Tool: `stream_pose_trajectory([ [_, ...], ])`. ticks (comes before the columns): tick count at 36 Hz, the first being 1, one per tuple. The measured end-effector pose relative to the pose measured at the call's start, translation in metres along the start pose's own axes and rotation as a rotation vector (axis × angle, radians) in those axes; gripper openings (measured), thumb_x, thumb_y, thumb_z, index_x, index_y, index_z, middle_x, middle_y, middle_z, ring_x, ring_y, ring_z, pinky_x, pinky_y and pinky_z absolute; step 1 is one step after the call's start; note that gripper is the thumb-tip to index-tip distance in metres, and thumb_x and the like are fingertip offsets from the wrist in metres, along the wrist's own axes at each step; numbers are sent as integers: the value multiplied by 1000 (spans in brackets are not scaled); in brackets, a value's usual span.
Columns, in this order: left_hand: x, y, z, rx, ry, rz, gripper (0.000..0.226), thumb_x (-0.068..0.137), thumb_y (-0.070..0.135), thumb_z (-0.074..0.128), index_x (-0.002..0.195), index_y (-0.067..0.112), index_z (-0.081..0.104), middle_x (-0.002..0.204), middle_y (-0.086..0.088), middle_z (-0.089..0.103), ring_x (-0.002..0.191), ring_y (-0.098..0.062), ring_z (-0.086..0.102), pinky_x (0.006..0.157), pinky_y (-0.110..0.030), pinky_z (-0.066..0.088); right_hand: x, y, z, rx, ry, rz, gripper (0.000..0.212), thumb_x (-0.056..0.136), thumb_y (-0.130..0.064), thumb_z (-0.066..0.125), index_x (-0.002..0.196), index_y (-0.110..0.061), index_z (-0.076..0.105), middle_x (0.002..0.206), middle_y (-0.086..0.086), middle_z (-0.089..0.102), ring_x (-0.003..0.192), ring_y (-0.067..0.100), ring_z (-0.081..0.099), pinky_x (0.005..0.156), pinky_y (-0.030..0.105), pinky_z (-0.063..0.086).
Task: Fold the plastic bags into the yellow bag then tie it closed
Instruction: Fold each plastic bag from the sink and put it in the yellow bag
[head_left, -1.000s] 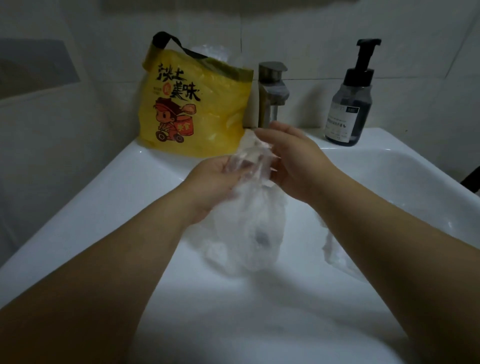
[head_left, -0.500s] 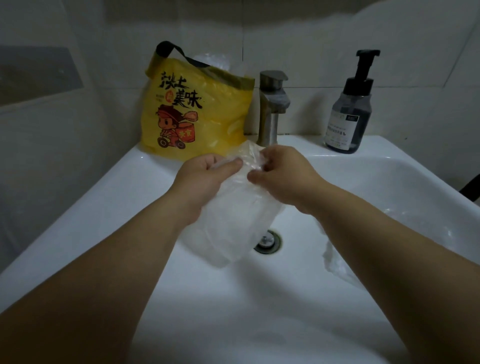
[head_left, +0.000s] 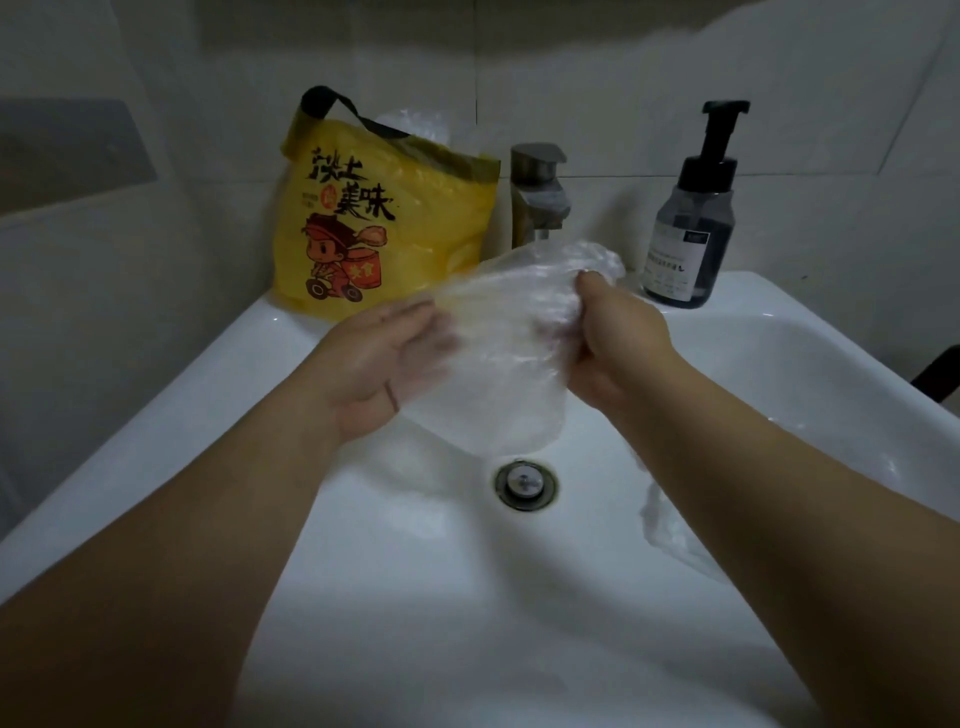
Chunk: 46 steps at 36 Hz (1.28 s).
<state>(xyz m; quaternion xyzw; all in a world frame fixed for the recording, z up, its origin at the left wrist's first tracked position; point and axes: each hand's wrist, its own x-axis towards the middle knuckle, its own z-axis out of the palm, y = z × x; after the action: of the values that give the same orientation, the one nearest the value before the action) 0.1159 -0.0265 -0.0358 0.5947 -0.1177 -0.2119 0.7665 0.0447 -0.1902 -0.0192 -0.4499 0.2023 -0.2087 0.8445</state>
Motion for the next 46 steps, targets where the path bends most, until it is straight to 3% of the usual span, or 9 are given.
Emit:
stream_pose_trajectory([
  [5,-7,10,1,-96,31,17,7,86,32,68,84,25,67,61,12,47,38,0,41,33,-11,31,1,-6,-2,-209,-1,47,15,92,-28,61,90,-14,56,106,12,67,97,31,65,92,48,52],
  [9,-14,15,-9,43,-254,-47,66,40,66,86,84,18,78,65,7,63,50,-7,57,50,-19,50,-1,-5,-3,-379,37,-29,21,92,-34,60,93,-14,53,96,7,65,92,26,65,89,42,54],
  [14,-18,12,3,76,-220,-174,67,83,67,40,97,8,71,85,-8,74,74,-20,72,67,-34,59,-3,-4,-4,-506,1,-78,45,90,-45,58,115,-8,55,101,8,66,96,27,64,91,44,52],
  [19,-23,8,6,262,-280,-160,41,74,46,58,101,17,69,94,0,74,79,-12,69,69,-28,56,-5,2,1,-617,-41,-100,57,90,-53,53,125,-7,54,106,8,65,98,28,63,94,45,51],
  [26,-32,1,21,334,-334,-57,27,72,26,66,91,8,65,62,5,68,51,-4,62,45,-15,47,-11,4,4,-693,-33,-262,35,96,-44,47,77,-16,56,87,4,64,84,22,62,76,34,52],
  [30,-26,3,18,352,-168,40,12,86,18,65,94,9,67,62,9,68,53,-4,63,47,-14,47,-10,5,5,-674,-58,-295,32,96,-42,49,76,-18,58,87,6,66,87,23,65,80,35,54],
  [36,-9,12,-3,143,11,66,15,97,23,53,87,23,65,72,12,66,71,-6,62,62,-22,51,-5,4,-2,-711,-85,-222,34,91,-35,60,65,-13,56,55,1,54,44,12,51,50,19,43],
  [42,-5,16,-6,101,211,112,15,99,26,53,102,17,64,77,4,61,45,-2,52,44,-15,45,-9,-1,1,-542,-270,29,47,86,-40,67,115,-4,65,109,18,70,101,31,68,91,45,54],
  [46,-9,15,-2,219,219,93,19,98,36,54,95,21,66,59,8,45,32,-1,34,34,-11,23,-9,-8,1,-261,-344,77,43,97,-43,46,121,-10,61,112,9,70,102,22,68,85,37,54],
])
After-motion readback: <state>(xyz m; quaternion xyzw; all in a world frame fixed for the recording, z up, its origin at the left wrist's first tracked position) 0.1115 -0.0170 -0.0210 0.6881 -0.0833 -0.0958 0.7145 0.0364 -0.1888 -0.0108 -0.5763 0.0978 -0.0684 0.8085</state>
